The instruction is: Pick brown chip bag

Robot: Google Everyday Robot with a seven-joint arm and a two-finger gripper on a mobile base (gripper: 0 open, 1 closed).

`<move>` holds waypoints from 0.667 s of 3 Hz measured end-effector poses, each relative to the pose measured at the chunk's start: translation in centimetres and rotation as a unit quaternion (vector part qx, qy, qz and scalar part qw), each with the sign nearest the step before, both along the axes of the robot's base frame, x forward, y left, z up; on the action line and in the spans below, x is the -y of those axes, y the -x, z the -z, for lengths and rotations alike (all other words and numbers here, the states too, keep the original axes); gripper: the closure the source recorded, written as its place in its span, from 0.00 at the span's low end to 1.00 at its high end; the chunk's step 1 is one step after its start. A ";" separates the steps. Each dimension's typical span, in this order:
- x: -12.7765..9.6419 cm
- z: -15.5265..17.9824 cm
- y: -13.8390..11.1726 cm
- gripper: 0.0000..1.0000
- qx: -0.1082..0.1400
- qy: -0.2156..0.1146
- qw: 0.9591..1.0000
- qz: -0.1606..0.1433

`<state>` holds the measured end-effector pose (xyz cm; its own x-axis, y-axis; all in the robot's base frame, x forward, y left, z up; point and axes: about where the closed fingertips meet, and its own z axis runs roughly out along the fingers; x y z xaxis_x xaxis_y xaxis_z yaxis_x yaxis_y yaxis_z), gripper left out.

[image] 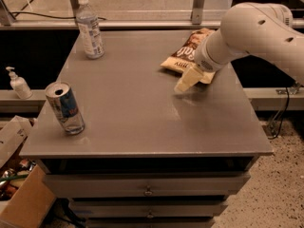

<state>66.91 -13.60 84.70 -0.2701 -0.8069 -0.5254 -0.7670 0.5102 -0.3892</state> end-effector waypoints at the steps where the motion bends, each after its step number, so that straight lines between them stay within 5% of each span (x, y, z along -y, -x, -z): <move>1: 0.0 0.5 -2.9 0.00 0.012 -0.009 1.000 0.027; 2: 1.1 0.0 -5.1 0.00 0.025 -0.013 0.998 0.056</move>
Offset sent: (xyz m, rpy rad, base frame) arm 0.0791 -0.0310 0.0087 0.0349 -0.0870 -0.1910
